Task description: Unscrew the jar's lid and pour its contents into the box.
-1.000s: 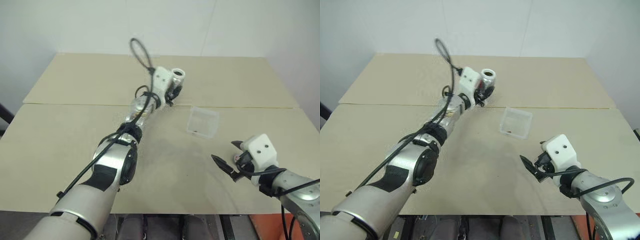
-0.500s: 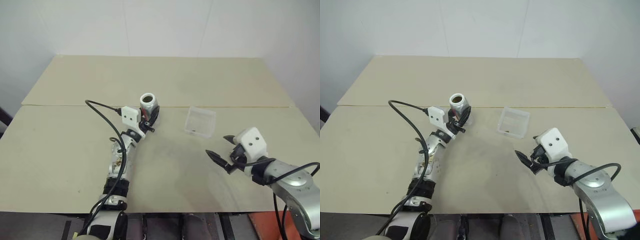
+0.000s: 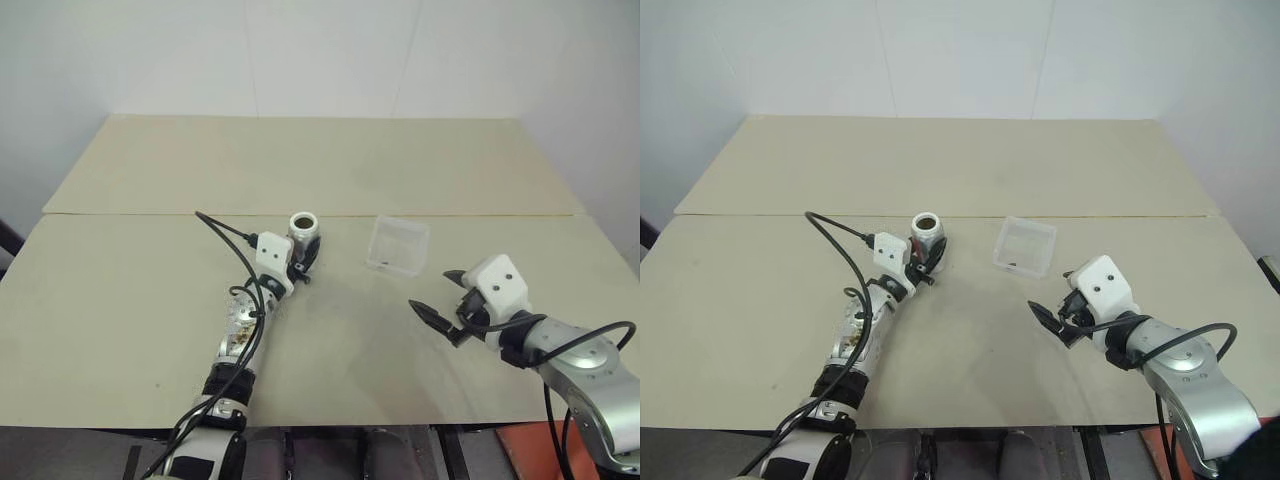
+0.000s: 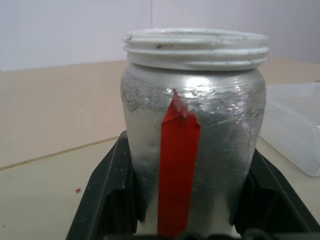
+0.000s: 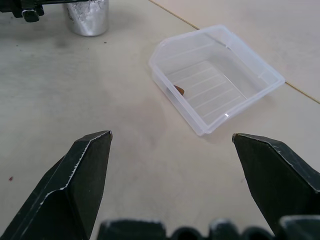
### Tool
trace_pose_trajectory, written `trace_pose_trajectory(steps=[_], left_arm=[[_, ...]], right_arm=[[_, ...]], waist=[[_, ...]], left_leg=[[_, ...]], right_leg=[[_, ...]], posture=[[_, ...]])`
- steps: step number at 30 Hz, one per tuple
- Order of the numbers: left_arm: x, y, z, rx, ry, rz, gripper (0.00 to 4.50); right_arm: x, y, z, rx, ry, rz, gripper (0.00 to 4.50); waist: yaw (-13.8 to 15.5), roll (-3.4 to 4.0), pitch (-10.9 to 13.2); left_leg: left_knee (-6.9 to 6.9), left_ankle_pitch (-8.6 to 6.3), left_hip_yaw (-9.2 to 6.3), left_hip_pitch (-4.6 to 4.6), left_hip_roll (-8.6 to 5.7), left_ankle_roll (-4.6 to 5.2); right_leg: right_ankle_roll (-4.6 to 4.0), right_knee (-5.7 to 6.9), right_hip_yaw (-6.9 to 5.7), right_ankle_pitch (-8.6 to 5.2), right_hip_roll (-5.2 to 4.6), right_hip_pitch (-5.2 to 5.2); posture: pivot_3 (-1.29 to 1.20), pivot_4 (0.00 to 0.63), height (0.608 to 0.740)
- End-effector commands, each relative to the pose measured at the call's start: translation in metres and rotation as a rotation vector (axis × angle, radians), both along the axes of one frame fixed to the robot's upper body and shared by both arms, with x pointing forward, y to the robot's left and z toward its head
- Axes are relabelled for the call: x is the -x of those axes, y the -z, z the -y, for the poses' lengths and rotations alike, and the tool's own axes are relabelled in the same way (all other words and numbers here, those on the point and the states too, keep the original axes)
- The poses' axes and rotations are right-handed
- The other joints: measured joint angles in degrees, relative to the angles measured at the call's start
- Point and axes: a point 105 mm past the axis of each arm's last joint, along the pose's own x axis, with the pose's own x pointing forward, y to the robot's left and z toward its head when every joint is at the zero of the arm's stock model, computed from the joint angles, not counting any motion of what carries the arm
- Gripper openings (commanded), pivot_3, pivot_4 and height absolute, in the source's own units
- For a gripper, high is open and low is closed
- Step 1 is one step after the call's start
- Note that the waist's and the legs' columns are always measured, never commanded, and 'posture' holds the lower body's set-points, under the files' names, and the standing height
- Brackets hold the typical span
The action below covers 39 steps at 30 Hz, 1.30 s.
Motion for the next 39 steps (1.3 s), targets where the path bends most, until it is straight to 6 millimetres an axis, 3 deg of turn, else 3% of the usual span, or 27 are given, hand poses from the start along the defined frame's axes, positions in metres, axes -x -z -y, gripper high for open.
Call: trace_pose_trajectory(steps=[1,9,12,16,25,29,33,39], left_arm=[[0.001,0.007,0.001,-0.004,0.017,-0.018,1.93],[0.008,-0.004,-0.006,0.040,0.018,0.012,4.46],[0.015,-0.010,-0.014,0.054,0.023,0.012,4.46],[0.041,-0.018,-0.024,0.010,0.109,0.017,4.46],[0.084,-0.029,-0.081,-0.127,0.128,-0.018,4.46],[0.113,-0.049,-0.094,-0.126,0.305,-0.040,4.46],[0.133,-0.068,-0.109,-0.174,0.362,-0.045,4.46],[0.157,-0.079,-0.111,-0.145,0.391,-0.085,4.46]], right_arm=[[0.001,-0.010,-0.002,0.010,-0.012,0.055,4.47],[0.000,-0.009,-0.001,0.012,-0.009,0.054,4.50],[0.000,-0.009,0.000,0.013,-0.008,0.054,4.50],[-0.001,-0.008,0.000,0.016,-0.014,0.051,4.50],[-0.005,-0.008,0.003,0.034,-0.059,0.040,4.50],[0.014,-0.017,0.023,0.064,-0.181,0.011,4.50],[0.036,-0.026,0.046,0.134,-0.302,-0.036,4.50],[0.049,-0.033,0.064,0.187,-0.392,-0.074,4.50]], waist=[[0.0,-0.01,-0.2],[0.0,-0.01,-0.4],[-0.1,-0.01,-0.4],[-0.3,0.00,-0.4],[-0.2,0.04,-0.4],[0.1,0.04,-0.4],[-0.1,0.05,-0.4],[-0.3,0.03,-0.4]], left_leg=[[-0.01,0.00,0.00,0.01,0.00,0.00],[-0.02,-0.01,0.01,-0.01,0.01,0.01],[-0.04,-0.01,0.01,-0.02,0.02,0.02],[-0.10,-0.01,0.02,0.01,0.07,0.00],[-0.12,-0.02,0.02,0.09,0.13,0.00],[-0.14,-0.04,0.03,0.02,0.15,0.03],[-0.13,-0.11,0.05,0.06,0.18,0.12],[-0.59,-0.22,0.18,1.12,0.23,0.04]], right_leg=[[0.00,0.00,0.00,0.00,0.00,0.00],[0.00,-0.02,0.00,0.00,0.00,-0.01],[0.00,-0.02,0.01,0.00,0.00,-0.01],[-0.01,0.00,0.04,0.00,0.01,-0.03],[-0.06,-0.01,0.06,-0.02,0.00,-0.01],[-0.06,-0.10,0.02,-0.04,-0.03,-0.03],[-0.06,-0.22,0.04,-0.04,-0.04,0.06],[-0.20,-0.31,0.18,-0.13,-0.01,0.92]], posture=[[0.00,0.150,0.740],[0.00,0.150,0.740],[0.00,0.150,0.740],[0.00,0.150,0.740],[0.00,0.150,0.740],[0.00,0.150,0.740],[0.00,0.150,0.740],[0.00,0.150,0.740]])
